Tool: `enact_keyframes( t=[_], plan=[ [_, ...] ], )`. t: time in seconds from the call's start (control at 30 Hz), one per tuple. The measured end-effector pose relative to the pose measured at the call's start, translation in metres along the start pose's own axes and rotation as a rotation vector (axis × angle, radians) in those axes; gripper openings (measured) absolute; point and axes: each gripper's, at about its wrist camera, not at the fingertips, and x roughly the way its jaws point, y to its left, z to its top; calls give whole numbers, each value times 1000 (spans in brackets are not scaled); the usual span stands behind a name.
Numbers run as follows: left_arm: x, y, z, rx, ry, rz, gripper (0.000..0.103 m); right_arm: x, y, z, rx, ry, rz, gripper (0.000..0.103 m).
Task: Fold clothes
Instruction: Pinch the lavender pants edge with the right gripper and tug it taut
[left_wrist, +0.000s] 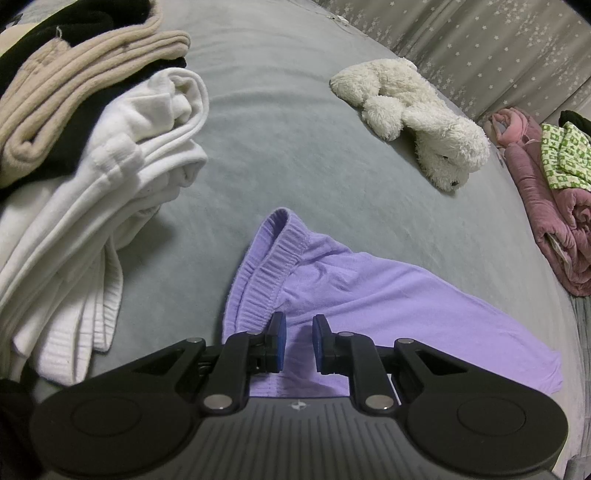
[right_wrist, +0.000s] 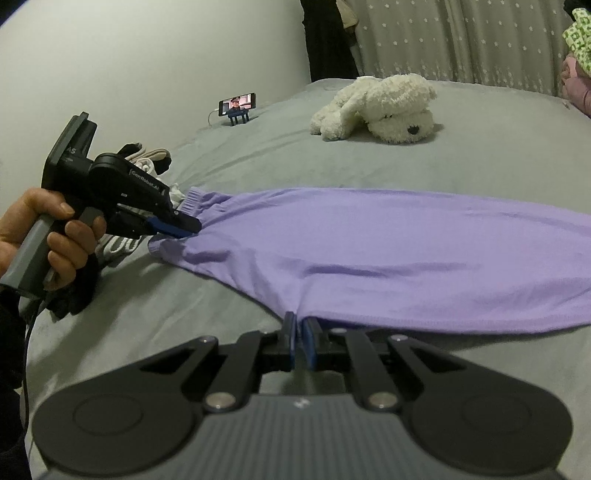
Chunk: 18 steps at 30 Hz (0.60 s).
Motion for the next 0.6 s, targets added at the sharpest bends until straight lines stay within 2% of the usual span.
enact_keyframes(
  t=[0.6],
  plan=[
    [0,0,0,6,2,2,16,3,1,-5,-32,37,-8,6]
  ],
)
